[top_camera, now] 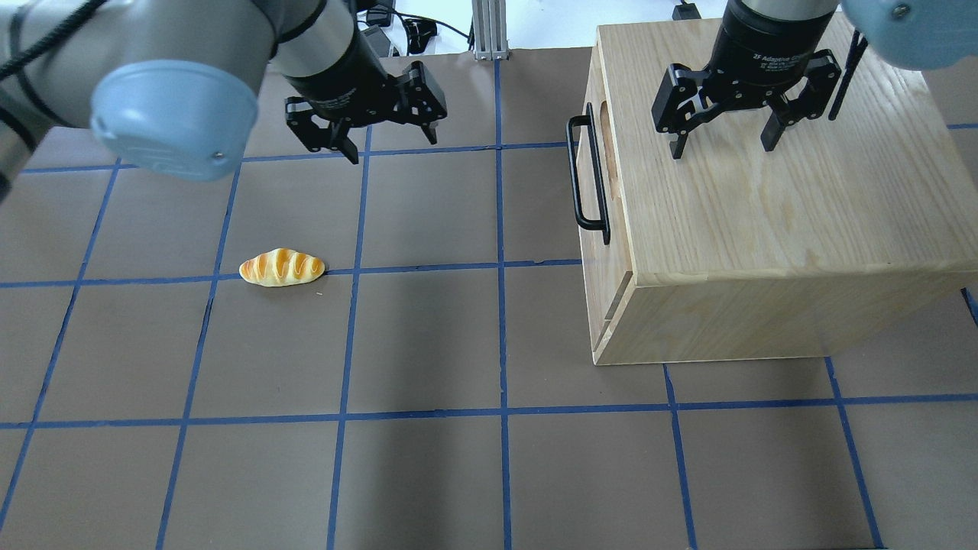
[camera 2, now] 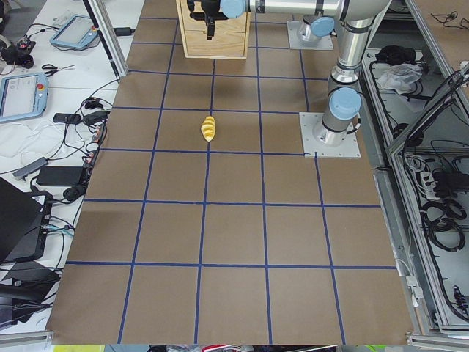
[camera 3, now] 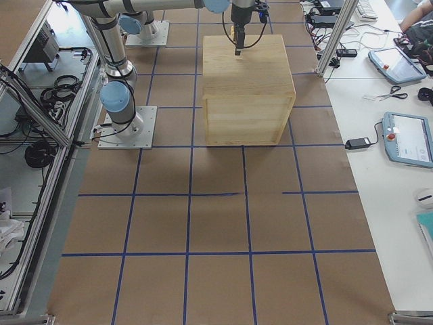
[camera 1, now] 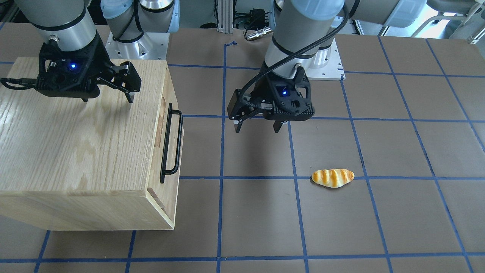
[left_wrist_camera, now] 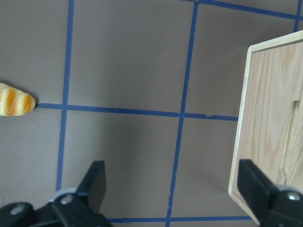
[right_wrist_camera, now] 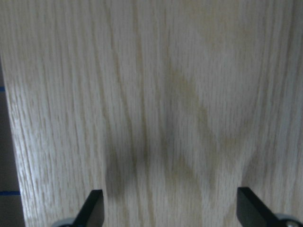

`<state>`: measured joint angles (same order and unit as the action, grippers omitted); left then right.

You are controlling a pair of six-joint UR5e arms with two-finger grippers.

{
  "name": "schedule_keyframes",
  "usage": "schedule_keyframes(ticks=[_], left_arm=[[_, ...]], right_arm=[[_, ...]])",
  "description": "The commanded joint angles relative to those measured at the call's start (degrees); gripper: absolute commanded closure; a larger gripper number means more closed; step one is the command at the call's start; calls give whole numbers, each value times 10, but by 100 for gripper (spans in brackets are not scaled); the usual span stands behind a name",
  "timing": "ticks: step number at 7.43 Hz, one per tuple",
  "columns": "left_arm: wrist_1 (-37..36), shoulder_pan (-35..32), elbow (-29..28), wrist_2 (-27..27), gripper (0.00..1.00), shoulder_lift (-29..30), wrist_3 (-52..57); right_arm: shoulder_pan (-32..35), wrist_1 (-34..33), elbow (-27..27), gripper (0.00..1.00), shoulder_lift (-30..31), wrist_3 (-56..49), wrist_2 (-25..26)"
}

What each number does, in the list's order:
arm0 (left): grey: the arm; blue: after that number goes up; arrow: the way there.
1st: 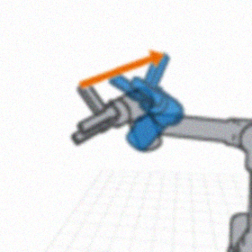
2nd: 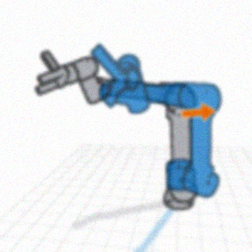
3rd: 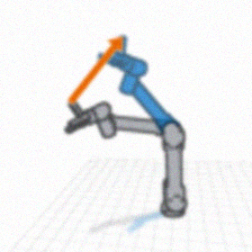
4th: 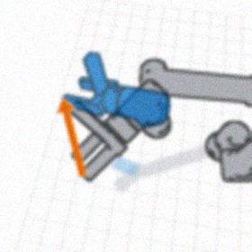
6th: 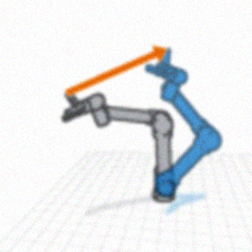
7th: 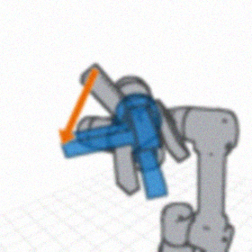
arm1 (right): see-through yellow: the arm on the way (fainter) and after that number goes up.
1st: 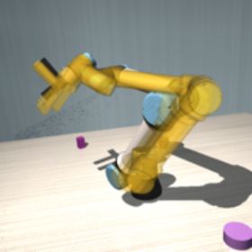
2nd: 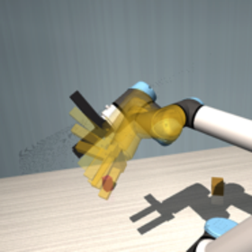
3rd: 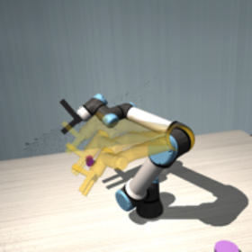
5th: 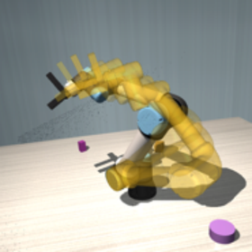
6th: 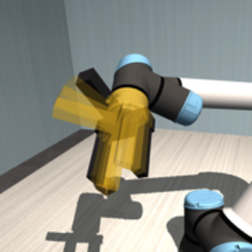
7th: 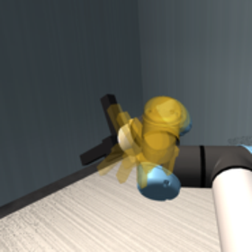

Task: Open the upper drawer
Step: 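Move the left gripper toward the black handle of the upper drawer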

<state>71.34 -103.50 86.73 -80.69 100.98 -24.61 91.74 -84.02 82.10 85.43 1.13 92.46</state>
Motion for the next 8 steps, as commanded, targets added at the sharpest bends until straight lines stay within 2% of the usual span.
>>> schedule_keyframes(ticks=[1, 4, 8], left_arm=[[-37, -39, -2, 36, 0, 44, -66], [-146, -65, -2, 83, 0, 69, -122], [-142, -68, 5, 85, 0, 78, -109]], right_arm=[[0, 0, 0, 0, 0, -1, 0], [0, 0, 0, 0, 0, 0, 0], [0, 0, 0, 0, 0, -1, 0]])
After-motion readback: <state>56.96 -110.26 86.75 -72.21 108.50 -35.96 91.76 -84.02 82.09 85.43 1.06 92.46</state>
